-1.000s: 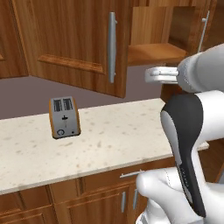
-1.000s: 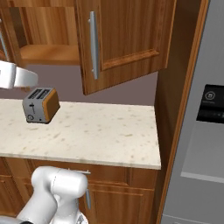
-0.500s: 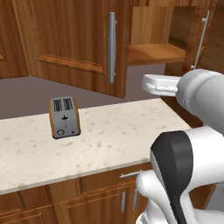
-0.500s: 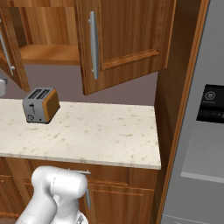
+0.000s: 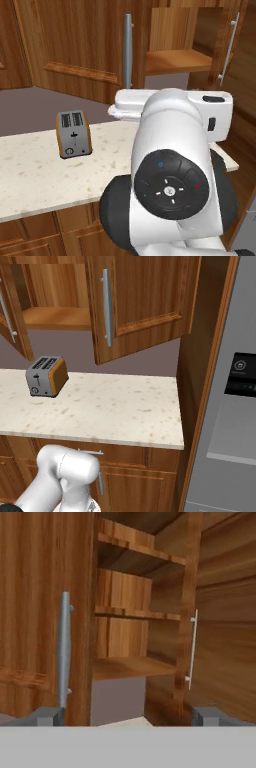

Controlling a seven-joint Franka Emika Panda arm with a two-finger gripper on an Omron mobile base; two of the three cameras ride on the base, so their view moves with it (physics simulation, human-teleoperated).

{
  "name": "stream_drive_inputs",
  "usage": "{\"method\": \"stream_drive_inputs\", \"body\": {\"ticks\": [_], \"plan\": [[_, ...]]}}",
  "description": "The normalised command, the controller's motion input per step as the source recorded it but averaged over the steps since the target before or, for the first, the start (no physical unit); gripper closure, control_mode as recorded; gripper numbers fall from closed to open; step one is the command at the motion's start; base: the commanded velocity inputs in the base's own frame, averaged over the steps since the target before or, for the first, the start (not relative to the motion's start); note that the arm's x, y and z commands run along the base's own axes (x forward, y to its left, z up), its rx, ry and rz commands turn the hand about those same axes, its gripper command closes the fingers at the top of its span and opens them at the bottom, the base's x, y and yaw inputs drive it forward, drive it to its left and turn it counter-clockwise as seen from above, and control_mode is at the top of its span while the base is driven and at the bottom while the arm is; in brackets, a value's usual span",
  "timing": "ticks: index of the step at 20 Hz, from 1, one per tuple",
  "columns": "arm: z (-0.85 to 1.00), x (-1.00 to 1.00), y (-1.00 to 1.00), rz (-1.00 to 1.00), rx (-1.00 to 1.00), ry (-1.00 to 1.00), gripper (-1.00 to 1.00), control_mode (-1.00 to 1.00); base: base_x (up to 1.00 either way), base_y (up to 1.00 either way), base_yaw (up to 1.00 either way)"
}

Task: Close all open cabinet doors.

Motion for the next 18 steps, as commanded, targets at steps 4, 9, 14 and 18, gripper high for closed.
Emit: {"method": "stream_drive_inputs", "body": {"ticks": [4, 9, 14, 18], "plan": [[0.0, 0.04, 0.6, -0.16, -0.14, -0.07, -1.0, -1.0, 0.0, 0.0, 0.0], [-0.04, 0.29, 0.25, -0.08, -0.07, -0.05, -1.0, -1.0, 0.0, 0.0, 0.0], [-0.01, 0.32, 0.03, -0.01, -0.01, -0.01, -1.0, -1.0, 0.0, 0.0, 0.0], [0.0, 0.23, 0.1, 0.0, 0.0, 0.0, -1.0, -1.0, 0.0, 0.0, 0.0]]}}
